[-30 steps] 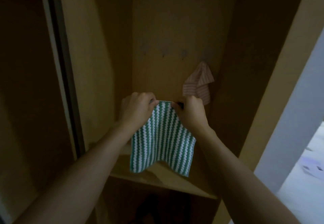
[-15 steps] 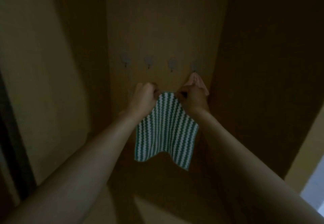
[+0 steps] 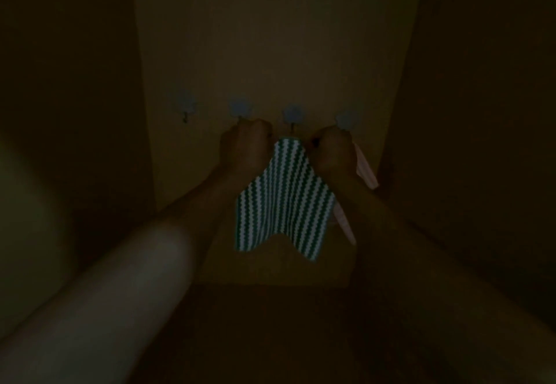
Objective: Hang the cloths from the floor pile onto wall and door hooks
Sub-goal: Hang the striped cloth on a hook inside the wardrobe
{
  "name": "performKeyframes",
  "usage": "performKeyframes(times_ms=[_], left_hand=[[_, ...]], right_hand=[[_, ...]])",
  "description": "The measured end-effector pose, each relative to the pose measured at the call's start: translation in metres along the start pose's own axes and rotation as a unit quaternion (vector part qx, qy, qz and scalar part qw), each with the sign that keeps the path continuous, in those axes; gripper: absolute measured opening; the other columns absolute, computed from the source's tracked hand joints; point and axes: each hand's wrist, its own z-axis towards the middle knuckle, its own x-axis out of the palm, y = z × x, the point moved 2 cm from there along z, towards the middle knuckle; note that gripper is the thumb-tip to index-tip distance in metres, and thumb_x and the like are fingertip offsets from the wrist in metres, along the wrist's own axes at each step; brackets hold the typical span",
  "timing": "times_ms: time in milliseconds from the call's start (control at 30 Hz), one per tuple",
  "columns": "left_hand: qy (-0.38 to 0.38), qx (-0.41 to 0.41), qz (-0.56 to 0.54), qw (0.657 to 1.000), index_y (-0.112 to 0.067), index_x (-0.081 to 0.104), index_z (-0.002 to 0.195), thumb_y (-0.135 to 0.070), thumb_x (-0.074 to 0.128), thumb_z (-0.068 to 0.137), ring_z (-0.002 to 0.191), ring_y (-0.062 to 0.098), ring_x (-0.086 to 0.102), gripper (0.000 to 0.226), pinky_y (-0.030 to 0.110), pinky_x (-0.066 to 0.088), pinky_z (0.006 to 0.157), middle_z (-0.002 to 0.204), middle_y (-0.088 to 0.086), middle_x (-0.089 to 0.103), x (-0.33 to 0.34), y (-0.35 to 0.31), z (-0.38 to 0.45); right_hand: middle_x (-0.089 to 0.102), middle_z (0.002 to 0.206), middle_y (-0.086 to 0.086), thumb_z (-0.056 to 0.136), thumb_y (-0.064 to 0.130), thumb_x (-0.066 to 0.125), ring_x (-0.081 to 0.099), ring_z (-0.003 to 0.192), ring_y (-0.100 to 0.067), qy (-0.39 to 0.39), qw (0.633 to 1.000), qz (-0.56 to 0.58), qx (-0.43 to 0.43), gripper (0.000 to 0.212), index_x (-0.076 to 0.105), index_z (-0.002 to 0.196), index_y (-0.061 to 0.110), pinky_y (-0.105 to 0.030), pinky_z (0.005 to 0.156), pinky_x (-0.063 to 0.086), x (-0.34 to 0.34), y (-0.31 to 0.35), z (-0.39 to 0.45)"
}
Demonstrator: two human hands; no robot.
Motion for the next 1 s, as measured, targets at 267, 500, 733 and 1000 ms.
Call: performKeyframes(times_ms=[267, 500, 733, 1000], left_hand=[[-0.045, -0.009, 0.024, 0.999, 0.000, 0.065, 0.090, -0.016, 0.048, 0.100, 0.100, 0.036, 0.059, 0.026, 0.044, 0.042, 0.090, 0.101, 0.021, 0.066, 0.032, 0.000, 0.061], [-0.007, -0.034, 0.021, 0.999, -0.010, 0.059, 0.078, -0.018, 0.041, 0.104, 0.088, 0.024, 0.054, 0.032, 0.026, 0.016, 0.054, 0.107, 0.017, 0.064, 0.059, 0.009, 0.065], [0.050, -0.043, 0.010, 0.998, -0.022, 0.029, 0.060, -0.009, 0.039, 0.102, 0.084, 0.024, 0.053, 0.045, 0.028, 0.030, 0.059, 0.107, 0.019, 0.063, 0.061, 0.001, 0.028], [0.057, -0.032, 0.027, 0.998, -0.012, 0.057, 0.074, -0.013, 0.042, 0.101, 0.075, 0.018, 0.049, 0.031, 0.025, 0.028, 0.052, 0.103, 0.015, 0.066, 0.017, 0.006, -0.048]], right_hand=[[0.062, 0.113, -0.015, 0.101, 0.016, 0.045, 0.058, 0.103, -0.028, -0.041, 0.996, -0.071, 0.029, 0.025, 0.064, 0.095, 0.001, -0.031, 0.083, 0.043, 0.015, -0.005, 0.056], [0.056, 0.126, -0.016, 0.104, 0.010, 0.035, 0.053, 0.115, -0.028, -0.013, 0.993, -0.109, 0.031, 0.027, 0.061, 0.105, 0.004, -0.034, 0.094, 0.038, 0.034, -0.018, 0.053], [0.059, 0.123, -0.017, 0.105, 0.010, 0.031, 0.054, 0.113, -0.028, 0.046, 0.992, -0.103, 0.047, 0.034, 0.060, 0.088, 0.006, -0.029, 0.088, 0.038, 0.037, -0.027, 0.017], [0.064, 0.111, -0.015, 0.104, 0.024, 0.041, 0.053, 0.084, -0.017, 0.036, 0.994, -0.066, 0.077, 0.030, 0.063, 0.098, 0.006, -0.019, 0.065, 0.034, 0.025, -0.015, -0.068]])
